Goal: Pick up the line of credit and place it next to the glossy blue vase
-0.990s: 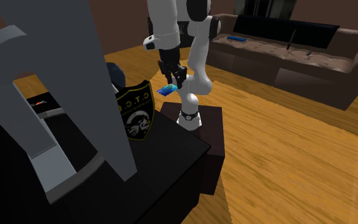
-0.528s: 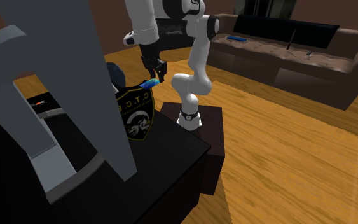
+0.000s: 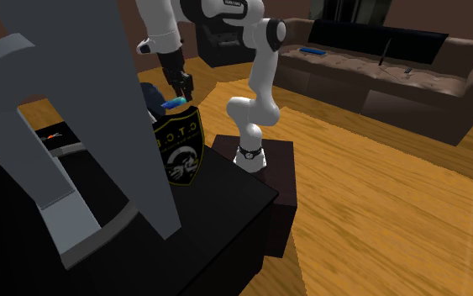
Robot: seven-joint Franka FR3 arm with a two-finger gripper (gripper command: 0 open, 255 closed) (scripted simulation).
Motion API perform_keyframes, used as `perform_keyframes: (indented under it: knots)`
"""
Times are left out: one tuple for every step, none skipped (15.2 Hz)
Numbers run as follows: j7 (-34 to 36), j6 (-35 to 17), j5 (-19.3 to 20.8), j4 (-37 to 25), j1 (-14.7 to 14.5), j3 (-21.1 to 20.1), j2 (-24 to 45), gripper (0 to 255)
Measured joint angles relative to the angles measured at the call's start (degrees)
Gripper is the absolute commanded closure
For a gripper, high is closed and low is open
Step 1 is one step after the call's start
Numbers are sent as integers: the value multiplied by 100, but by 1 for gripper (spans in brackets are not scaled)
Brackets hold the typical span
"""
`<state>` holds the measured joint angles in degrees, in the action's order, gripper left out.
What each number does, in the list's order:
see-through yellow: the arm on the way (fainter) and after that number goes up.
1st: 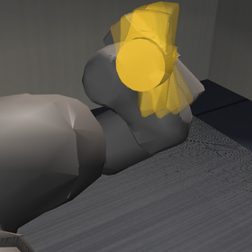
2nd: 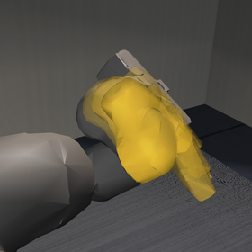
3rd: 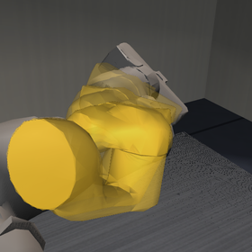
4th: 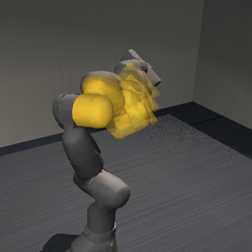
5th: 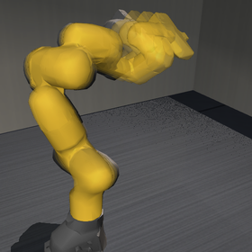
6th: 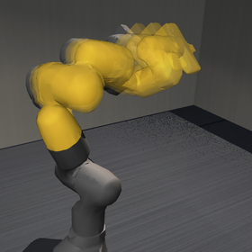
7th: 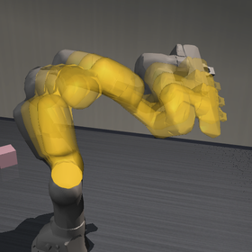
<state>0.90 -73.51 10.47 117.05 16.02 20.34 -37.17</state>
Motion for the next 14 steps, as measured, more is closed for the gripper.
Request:
perform_keyframes:
  knots:
    - [-143,-15,79,-48,19,124,45,255]
    - [-295,7,153,-153,35,250,105,255]
    - [-452,14,226,-251,49,385,174,255]
    - [-579,-17,289,-285,62,497,218,255]
    - [-739,-48,354,-380,66,645,317,255]
    - [-899,-53,412,-492,72,785,409,255]
    - [-1047,-50,450,-626,68,914,516,255]
    - [-1209,-91,473,-782,49,1077,686,255]
    - [-1371,-106,526,-857,62,1213,749,255]
    - [-1514,-96,538,-1012,50,1341,874,255]
    - [-1614,-171,561,-1023,49,1447,944,255]
    - [-1642,-237,586,-954,61,1482,932,255]
    - [-1658,-314,603,-878,68,1513,926,255]
    - [-1663,-374,613,-816,72,1532,922,255]
